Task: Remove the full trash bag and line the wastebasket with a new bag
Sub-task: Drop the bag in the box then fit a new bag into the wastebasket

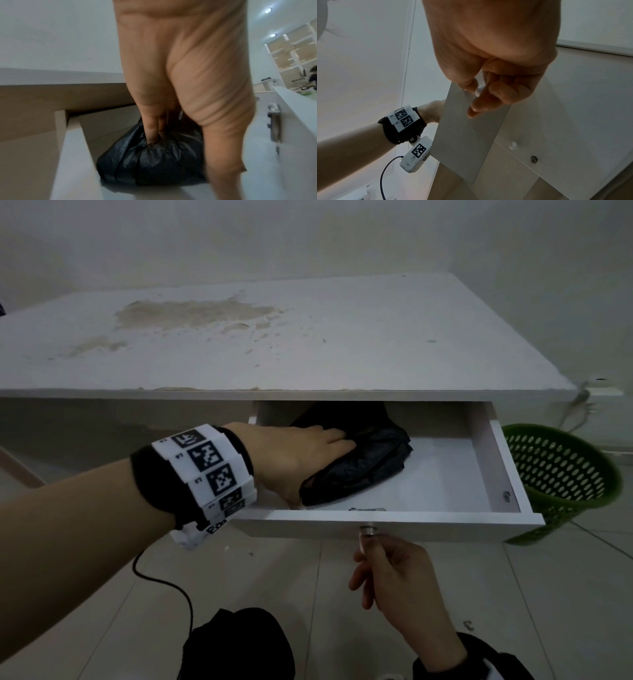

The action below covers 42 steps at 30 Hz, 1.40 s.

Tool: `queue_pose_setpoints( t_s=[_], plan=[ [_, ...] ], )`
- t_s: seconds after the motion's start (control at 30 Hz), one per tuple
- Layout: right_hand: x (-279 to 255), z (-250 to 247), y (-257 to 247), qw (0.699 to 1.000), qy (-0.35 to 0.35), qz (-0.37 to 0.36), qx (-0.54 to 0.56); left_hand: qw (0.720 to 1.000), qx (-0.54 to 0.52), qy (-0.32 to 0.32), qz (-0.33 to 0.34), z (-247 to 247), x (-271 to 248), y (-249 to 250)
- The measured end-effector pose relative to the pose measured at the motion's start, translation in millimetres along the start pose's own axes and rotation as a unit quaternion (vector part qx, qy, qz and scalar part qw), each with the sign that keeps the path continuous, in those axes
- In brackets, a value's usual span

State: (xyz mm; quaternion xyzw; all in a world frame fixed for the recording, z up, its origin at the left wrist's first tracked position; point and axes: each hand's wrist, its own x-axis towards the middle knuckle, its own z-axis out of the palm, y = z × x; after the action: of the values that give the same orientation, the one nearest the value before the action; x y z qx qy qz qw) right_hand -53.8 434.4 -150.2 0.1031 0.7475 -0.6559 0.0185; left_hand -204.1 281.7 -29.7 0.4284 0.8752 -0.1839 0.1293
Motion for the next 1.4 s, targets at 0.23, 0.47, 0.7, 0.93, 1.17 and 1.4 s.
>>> queue_pose_setpoints(
  t_s=[0.23, 0.47, 0.7, 0.93, 1.17, 1.4],
  plan=[
    [1.7, 0.8, -1.3, 1.0, -0.007, 0.001, 0.0, 0.993, -0.067, 0.094, 0.011, -22.4, -17.1, -6.7],
    [7.1, 4.7, -6.0, 1.0, -0.011, -0.012, -0.003, 0.9, -0.168, 0.402, 0.006, -103.7, -99.8, -37.1],
    [13.0, 12.6, -7.7, 1.0, -0.007, -0.005, 0.016, 0.853, -0.04, 0.5, -0.145, -89.6, -104.7, -88.0],
    [30.8, 16.5, -31.4, 0.998, 0.043, -0.043, 0.033, 0.915, -0.21, 0.215, -0.269, -28.6, -76.6, -90.8],
    [117.0, 17.7, -71.8, 0.99, 0.122, -0.061, 0.026, 0.917, -0.212, 0.213, -0.263, -25.4, -75.1, -92.9],
    [169.3, 18.4, -74.6, 0.985, 0.152, -0.061, 0.053, 0.917, -0.209, 0.222, -0.257, -20.3, -73.9, -96.5]
  ],
)
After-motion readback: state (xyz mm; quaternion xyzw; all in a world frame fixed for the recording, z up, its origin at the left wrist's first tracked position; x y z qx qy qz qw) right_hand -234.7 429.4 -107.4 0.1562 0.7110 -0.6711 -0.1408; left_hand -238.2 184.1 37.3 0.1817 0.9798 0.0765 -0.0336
